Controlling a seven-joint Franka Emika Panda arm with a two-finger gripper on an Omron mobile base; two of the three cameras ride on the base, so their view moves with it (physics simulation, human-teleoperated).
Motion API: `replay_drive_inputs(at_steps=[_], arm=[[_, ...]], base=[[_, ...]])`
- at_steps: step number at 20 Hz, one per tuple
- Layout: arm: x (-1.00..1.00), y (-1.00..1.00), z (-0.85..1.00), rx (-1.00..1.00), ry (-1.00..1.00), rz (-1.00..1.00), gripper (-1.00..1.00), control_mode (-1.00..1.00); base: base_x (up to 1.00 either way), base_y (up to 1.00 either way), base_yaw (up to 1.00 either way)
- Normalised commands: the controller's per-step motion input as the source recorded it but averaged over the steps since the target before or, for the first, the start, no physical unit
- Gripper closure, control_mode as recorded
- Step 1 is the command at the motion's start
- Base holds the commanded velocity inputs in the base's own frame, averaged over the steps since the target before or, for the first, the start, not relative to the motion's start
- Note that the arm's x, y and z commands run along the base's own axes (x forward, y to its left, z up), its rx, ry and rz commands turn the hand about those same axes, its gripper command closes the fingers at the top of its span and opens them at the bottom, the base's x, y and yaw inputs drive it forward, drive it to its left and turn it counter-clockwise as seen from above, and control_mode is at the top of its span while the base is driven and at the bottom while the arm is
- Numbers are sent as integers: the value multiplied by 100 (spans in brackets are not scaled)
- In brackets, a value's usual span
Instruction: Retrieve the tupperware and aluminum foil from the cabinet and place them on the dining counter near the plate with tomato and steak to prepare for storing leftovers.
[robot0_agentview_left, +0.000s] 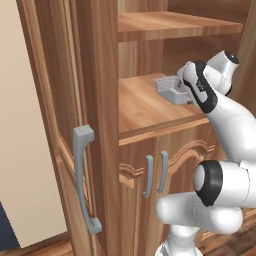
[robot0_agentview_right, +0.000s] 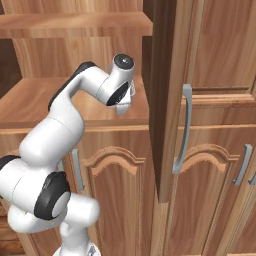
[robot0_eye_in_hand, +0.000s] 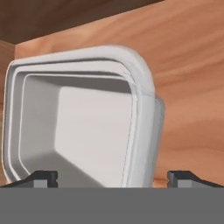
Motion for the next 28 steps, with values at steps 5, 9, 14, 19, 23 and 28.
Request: replay_drive_inputs(at_steps=[5,9,14,19,23,28], arm=[[29,0,-19,0,1,0,-100,-100],[12,0,-23,-1,3,0,-100,-100],[7,0,-29,-3,1,0,-100,-100],[12,0,-26,-2,0,0,100,-100],[19,0,-15,0,0,0,100,-100],[8,0,-1,0,5,0,100,-100]], base=[[0,0,0],[0,0,0],[0,0,0],[0,0,0],[0,0,0],[0,0,0]])
